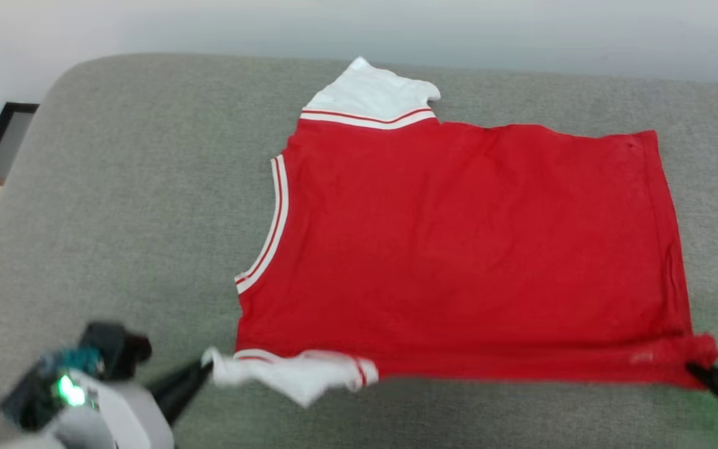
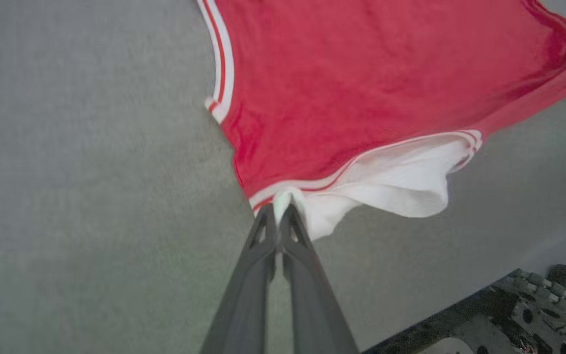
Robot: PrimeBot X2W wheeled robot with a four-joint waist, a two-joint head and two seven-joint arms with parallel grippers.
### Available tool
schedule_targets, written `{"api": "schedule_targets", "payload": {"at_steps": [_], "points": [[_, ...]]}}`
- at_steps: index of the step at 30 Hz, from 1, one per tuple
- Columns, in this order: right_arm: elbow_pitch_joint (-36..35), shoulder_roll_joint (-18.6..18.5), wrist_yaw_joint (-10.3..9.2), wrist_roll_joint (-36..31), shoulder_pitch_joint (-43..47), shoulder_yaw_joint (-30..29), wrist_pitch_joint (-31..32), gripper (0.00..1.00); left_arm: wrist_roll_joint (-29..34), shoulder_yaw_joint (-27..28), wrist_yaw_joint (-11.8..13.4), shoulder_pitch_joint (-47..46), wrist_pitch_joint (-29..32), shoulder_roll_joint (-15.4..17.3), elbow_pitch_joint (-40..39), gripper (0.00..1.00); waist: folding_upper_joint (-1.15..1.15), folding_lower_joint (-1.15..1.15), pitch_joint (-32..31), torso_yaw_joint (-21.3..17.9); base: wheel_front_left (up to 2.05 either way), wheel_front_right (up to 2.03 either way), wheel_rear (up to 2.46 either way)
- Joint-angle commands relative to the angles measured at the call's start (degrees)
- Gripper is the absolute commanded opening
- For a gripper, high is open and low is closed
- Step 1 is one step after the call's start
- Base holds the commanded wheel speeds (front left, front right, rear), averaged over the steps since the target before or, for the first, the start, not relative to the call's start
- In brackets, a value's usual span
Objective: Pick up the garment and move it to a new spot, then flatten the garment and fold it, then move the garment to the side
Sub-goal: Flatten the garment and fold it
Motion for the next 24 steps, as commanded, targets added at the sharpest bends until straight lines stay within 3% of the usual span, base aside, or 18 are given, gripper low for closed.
{"api": "schedule_targets", "payload": {"at_steps": [1,3,7,10,17,24], "points": [[-0.63,0.59,-0.10,-1.69,-1.51,-2.58,1.60,0.00,2.27,1.01,-0.23,-3.37,1.49,1.00,-0.34,0.00,0.00,0.00,0.37,-0.97,0.00,0.00,0.00],[-1.43,1.49,-0.09,-3.42,-3.31,-5.14,4.20,0.00,4.85,1.99,-1.28,-7.32,3.92,1.20,-0.28,0.00,0.00,0.00,0.82,-1.68,0.00,0.00,0.00],[-1.56,4.95,-0.09,-7.00,-8.49,-8.93,9.95,0.00,8.73,4.13,-5.20,-15.84,8.04,-1.54,3.18,0.00,0.00,0.00,2.62,-3.07,0.00,0.00,0.00],[-0.04,8.34,-0.09,-9.23,-13.80,-9.50,13.75,0.00,10.08,5.09,-9.09,-21.38,10.17,-5.93,8.88,0.00,0.00,0.00,4.42,-3.79,0.00,0.00,0.00],[7.58,14.88,-0.08,-11.94,-24.44,-5.62,19.09,0.00,8.82,4.63,-17.72,-28.97,14.41,-16.81,26.92,0.00,0.00,0.00,8.48,-4.75,0.00,0.00,0.00],[14.54,17.79,-0.10,-9.99,-29.33,0.01,22.10,0.00,4.65,3.11,-22.21,-30.79,20.54,-24.12,41.61,0.00,0.00,0.00,10.93,-5.32,0.00,0.00,0.00]]}}
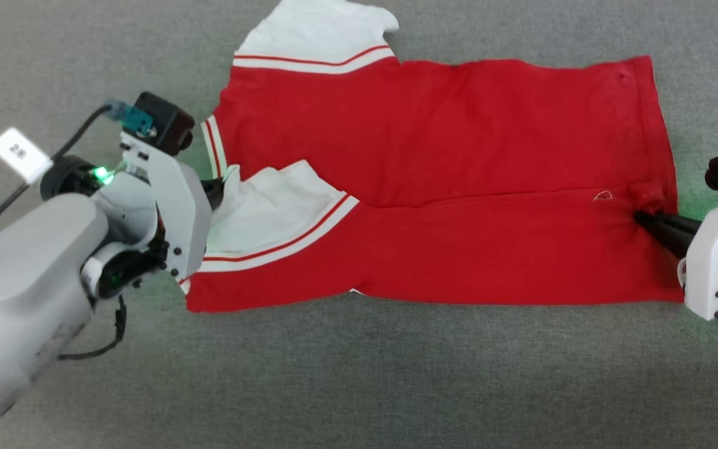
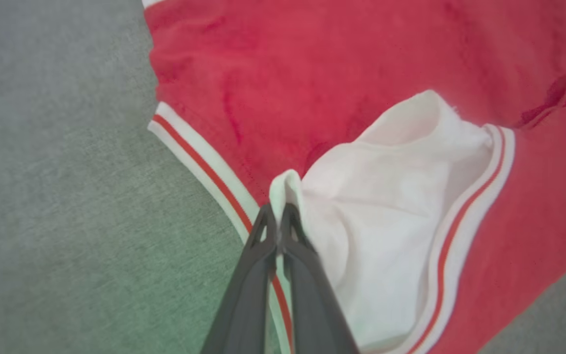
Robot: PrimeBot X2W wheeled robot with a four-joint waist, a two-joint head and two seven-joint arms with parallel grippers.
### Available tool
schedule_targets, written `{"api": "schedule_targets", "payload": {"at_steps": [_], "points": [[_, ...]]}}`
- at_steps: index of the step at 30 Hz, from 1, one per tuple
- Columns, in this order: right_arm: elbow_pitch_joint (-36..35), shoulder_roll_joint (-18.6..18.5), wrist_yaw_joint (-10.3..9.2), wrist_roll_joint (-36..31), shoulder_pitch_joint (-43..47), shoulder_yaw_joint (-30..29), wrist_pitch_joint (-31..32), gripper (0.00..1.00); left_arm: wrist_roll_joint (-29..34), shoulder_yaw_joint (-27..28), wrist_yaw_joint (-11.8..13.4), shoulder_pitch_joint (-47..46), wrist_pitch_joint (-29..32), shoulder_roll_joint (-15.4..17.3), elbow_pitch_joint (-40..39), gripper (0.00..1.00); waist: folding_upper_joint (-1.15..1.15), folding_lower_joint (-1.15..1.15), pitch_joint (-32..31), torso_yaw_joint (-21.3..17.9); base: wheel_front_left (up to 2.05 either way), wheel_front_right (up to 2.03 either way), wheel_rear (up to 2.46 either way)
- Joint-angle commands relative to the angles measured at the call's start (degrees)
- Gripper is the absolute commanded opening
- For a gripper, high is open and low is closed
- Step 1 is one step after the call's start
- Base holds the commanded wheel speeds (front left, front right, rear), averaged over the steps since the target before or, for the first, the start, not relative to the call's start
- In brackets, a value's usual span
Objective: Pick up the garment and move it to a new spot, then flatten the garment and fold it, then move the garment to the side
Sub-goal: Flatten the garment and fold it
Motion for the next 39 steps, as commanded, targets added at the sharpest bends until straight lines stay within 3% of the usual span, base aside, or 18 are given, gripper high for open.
{"api": "schedule_targets", "payload": {"at_steps": [1,13,14,15,16,17,18,19,30,39], "points": [[2.09,0.65,-0.11,0.60,-0.13,2.15,0.68,0.00,-1.34,-0.32,-0.76,-0.41,1.54,-1.54,2.88,0.00,0.00,0.00,1.26,-0.58,0.00,0.00,0.00],[8.67,1.48,-0.24,5.25,-3.49,9.72,5.07,0.00,-8.46,-0.89,-2.30,1.49,9.85,-7.53,17.52,0.00,0.00,0.00,-0.01,-0.81,0.00,0.00,0.00],[9.22,1.36,-0.24,5.38,-3.61,10.26,5.62,0.00,-8.87,-0.80,-2.30,1.45,10.45,-7.84,18.20,0.09,0.00,0.00,-0.46,-0.70,0.00,0.00,0.00],[9.73,1.34,-0.23,5.61,-3.87,10.62,6.17,0.00,-9.03,-0.84,-2.32,1.31,10.89,-8.07,18.78,0.29,0.00,0.00,-0.93,-0.60,0.00,0.00,0.00],[10.07,1.25,-0.23,5.74,-4.20,10.94,6.48,0.00,-9.27,-0.66,-2.29,1.05,11.00,-8.30,19.25,0.40,0.00,0.00,-1.37,-0.48,0.00,0.00,0.00],[10.15,1.20,-0.23,5.58,-4.59,11.10,6.35,0.18,-9.63,-0.26,-2.25,0.80,10.68,-8.64,19.61,0.57,0.00,0.00,-1.89,-0.30,0.00,0.00,0.00],[10.15,1.20,-0.23,5.58,-4.59,11.10,6.35,0.18,-9.63,-0.26,-2.25,0.80,10.68,-8.64,19.61,0.57,0.00,0.00,-1.89,-0.30,0.00,0.00,0.00],[10.68,1.08,-0.23,5.21,-5.48,11.13,5.53,1.00,-9.62,0.25,-1.62,0.27,10.03,-8.92,20.36,1.00,0.00,0.00,-3.02,0.02,0.00,0.00,0.00],[9.15,0.91,-0.09,5.44,-5.24,10.15,1.32,1.00,-10.11,0.50,0.67,1.74,10.01,-7.68,18.69,1.00,0.00,0.00,-10.49,1.19,0.00,0.00,0.00],[6.68,0.44,-0.09,1.43,0.37,3.43,-8.73,1.00,-14.03,0.30,6.51,7.54,14.50,-4.14,9.57,1.00,0.00,0.00,-15.18,0.53,0.00,0.00,0.00]]}}
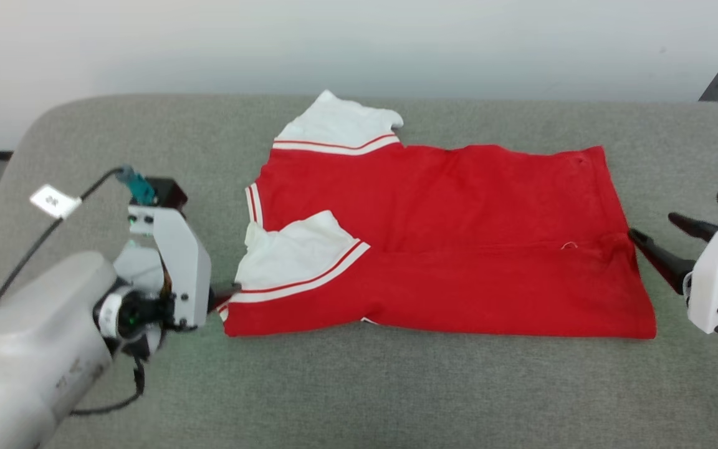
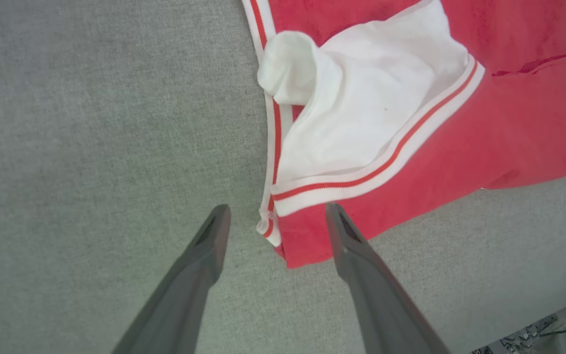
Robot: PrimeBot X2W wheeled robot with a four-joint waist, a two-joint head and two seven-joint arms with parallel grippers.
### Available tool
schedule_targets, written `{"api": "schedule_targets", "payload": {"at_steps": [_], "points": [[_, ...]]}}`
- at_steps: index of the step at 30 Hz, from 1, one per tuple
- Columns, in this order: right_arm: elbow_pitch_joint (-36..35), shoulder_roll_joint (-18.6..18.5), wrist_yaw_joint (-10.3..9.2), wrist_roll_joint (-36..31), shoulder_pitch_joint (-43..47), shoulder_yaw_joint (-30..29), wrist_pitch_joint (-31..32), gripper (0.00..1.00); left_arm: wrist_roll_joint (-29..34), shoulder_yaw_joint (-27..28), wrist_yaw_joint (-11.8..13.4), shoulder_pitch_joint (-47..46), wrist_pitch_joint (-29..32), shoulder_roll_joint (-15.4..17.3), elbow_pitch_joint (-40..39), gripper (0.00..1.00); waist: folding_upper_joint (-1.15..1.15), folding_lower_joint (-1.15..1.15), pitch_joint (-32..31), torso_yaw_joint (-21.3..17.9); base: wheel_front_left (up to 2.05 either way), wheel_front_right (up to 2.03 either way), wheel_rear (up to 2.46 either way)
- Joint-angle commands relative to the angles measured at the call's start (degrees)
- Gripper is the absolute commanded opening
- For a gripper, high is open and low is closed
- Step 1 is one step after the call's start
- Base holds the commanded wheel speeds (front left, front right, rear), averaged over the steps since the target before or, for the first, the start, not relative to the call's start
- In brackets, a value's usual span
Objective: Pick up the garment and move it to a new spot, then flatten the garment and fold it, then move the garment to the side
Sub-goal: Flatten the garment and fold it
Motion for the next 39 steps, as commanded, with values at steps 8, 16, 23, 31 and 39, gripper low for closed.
{"api": "schedule_targets", "payload": {"at_steps": [8,16,23,31,39], "points": [[-4.86,2.70,-0.07,-6.72,8.50,-11.88,-8.05,1.00,-1.81,-0.82,4.54,5.32,1.07,1.77,-5.37,1.00,0.00,0.00,-1.47,-3.24,0.00,0.00,0.00],[-12.17,9.89,-0.07,-15.99,19.25,-26.74,-10.90,1.00,0.14,-1.81,4.32,6.84,-0.94,1.46,-0.34,1.00,0.00,0.00,0.25,-6.29,0.00,0.00,0.00],[-19.61,17.21,-0.07,-20.56,28.41,-35.34,-4.65,1.00,-0.66,-2.30,3.06,7.97,-0.42,-1.04,5.30,0.69,0.00,0.00,1.75,-7.50,0.00,0.00,0.00],[-22.94,19.79,-0.07,-22.08,29.36,-37.25,5.12,1.00,-0.62,-2.05,0.43,6.19,-0.02,-4.22,8.48,0.00,0.00,0.00,3.45,-6.58,0.00,0.00,0.00],[-14.93,21.34,-0.07,-21.32,23.25,-35.04,11.39,1.00,0.18,-1.90,-1.39,3.61,-0.76,-7.75,10.54,0.00,0.00,0.00,5.46,-4.35,0.00,0.00,0.00]]}}
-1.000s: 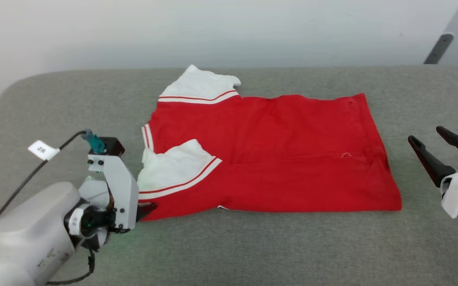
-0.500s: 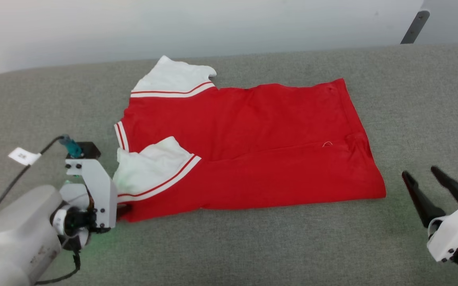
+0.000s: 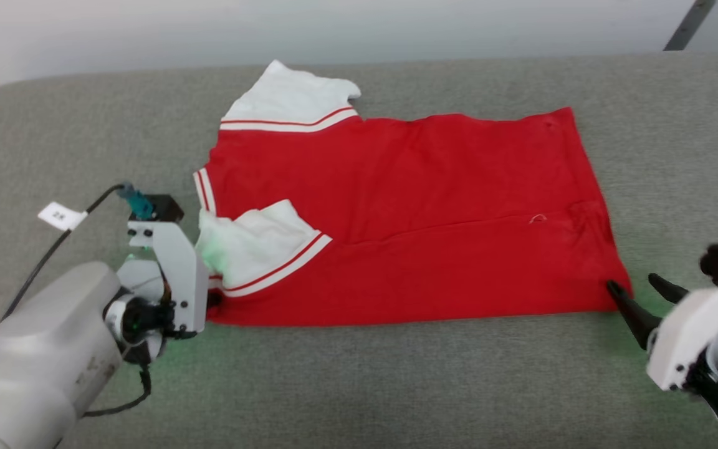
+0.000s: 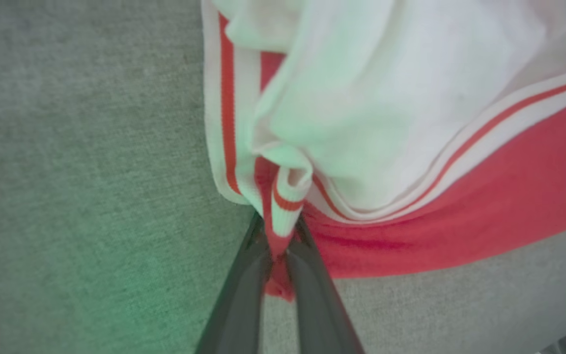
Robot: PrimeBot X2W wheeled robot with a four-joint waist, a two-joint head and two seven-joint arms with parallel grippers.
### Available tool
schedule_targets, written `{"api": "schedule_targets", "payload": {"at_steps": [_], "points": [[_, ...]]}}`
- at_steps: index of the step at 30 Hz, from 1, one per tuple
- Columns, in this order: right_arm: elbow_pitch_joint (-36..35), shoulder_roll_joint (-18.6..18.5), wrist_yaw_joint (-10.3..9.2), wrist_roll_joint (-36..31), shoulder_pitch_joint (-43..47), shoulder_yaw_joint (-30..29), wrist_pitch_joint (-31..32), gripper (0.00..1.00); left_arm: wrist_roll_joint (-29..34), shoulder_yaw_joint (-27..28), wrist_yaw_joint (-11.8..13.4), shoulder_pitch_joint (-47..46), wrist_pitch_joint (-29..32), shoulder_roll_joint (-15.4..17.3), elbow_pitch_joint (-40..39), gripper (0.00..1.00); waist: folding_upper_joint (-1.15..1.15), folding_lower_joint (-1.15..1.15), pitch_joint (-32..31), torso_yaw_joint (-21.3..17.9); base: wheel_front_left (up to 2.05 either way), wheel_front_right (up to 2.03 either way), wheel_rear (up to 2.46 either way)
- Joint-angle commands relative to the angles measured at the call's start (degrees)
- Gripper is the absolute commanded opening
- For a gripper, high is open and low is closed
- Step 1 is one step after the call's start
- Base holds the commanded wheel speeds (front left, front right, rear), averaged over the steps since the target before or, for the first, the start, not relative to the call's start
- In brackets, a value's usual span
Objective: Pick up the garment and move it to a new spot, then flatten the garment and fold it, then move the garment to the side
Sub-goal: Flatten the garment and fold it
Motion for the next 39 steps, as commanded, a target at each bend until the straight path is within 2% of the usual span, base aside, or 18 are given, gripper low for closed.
{"api": "schedule_targets", "payload": {"at_steps": [1,10,11,12,13,22,29,34,39], "points": [[2.44,0.04,-0.05,-0.23,-2.48,1.10,1.18,1.00,0.56,-0.89,-0.43,1.26,-0.77,-3.29,0.80,0.00,0.00,0.00,1.10,1.08,0.00,0.00,0.00],[17.66,1.35,-0.07,1.12,-10.26,6.30,10.27,1.00,0.96,-0.82,-1.51,-0.16,-1.26,-5.43,3.80,0.00,0.00,0.00,2.74,2.59,0.00,0.00,0.00],[18.86,1.28,-0.07,1.22,-10.69,7.42,11.43,0.63,0.90,-0.78,-1.67,-0.30,-1.26,-5.66,4.11,0.00,0.00,0.00,2.85,2.74,0.00,0.00,0.00],[19.97,1.25,-0.07,1.70,-11.02,8.30,12.32,0.34,0.88,-0.76,-1.90,-0.43,-1.25,-5.82,4.38,0.00,0.00,0.00,2.93,2.87,0.00,0.00,0.00],[20.87,0.99,-0.07,2.19,-11.39,9.16,13.03,0.00,0.88,-0.73,-2.06,-0.51,-1.29,-5.91,4.70,0.00,0.00,0.00,2.99,3.01,0.00,0.00,0.00],[22.44,-2.15,-0.07,5.18,-13.83,11.28,13.61,0.00,-0.01,0.04,-2.56,-0.97,-0.23,-4.74,6.57,0.00,0.00,0.00,2.24,3.46,0.00,0.00,0.00],[18.86,-6.59,-0.08,8.04,-12.37,12.29,15.13,0.00,-0.33,0.25,-0.93,-1.19,2.15,-0.87,4.10,0.00,0.00,0.00,-0.25,3.93,0.00,0.00,0.00],[12.72,-10.29,-0.08,8.98,-9.17,11.88,17.43,0.00,0.67,-0.79,2.59,-0.63,5.01,2.96,-2.79,0.00,0.00,0.00,-2.34,4.69,0.00,0.00,0.00],[7.69,-12.13,-0.09,8.95,-3.78,9.43,19.43,0.00,0.79,-1.23,6.91,1.65,6.01,6.71,-11.81,0.00,0.00,0.00,-3.40,5.21,0.00,0.00,0.00]]}}
